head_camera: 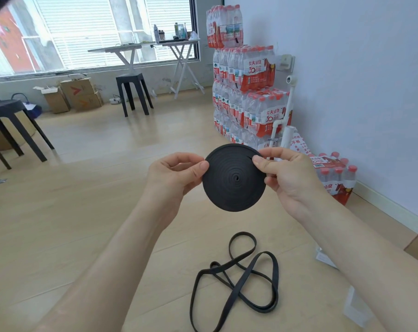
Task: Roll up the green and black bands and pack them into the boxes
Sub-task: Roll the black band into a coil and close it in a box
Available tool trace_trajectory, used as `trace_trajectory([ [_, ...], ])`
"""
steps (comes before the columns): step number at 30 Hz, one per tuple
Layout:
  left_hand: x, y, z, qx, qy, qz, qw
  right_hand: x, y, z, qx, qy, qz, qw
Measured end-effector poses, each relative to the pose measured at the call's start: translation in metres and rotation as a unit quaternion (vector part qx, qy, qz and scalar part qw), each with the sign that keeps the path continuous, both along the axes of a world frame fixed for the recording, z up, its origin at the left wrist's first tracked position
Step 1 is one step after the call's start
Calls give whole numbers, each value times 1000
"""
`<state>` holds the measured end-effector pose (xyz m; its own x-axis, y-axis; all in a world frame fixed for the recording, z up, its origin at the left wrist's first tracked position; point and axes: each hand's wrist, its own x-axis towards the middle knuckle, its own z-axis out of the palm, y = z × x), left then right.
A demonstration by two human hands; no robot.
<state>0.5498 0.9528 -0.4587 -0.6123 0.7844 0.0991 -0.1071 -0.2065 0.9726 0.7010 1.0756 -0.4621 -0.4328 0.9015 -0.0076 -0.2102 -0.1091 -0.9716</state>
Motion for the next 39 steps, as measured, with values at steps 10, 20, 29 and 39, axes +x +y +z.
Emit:
trace_trajectory([
  [10,3,1,-3,-33,46,-12,998,3,5,-7,-46,2,3,999],
  [20,6,-4,5,-78,128,53,987,0,2,-16,-40,-21,53,998],
  [29,16,-4,4,-120,428,155,882,-6,-14,-6,82,-174,51,980],
  [39,35,5,-10,62,698,194,686,-8,-33,6,-124,116,134,976],
])
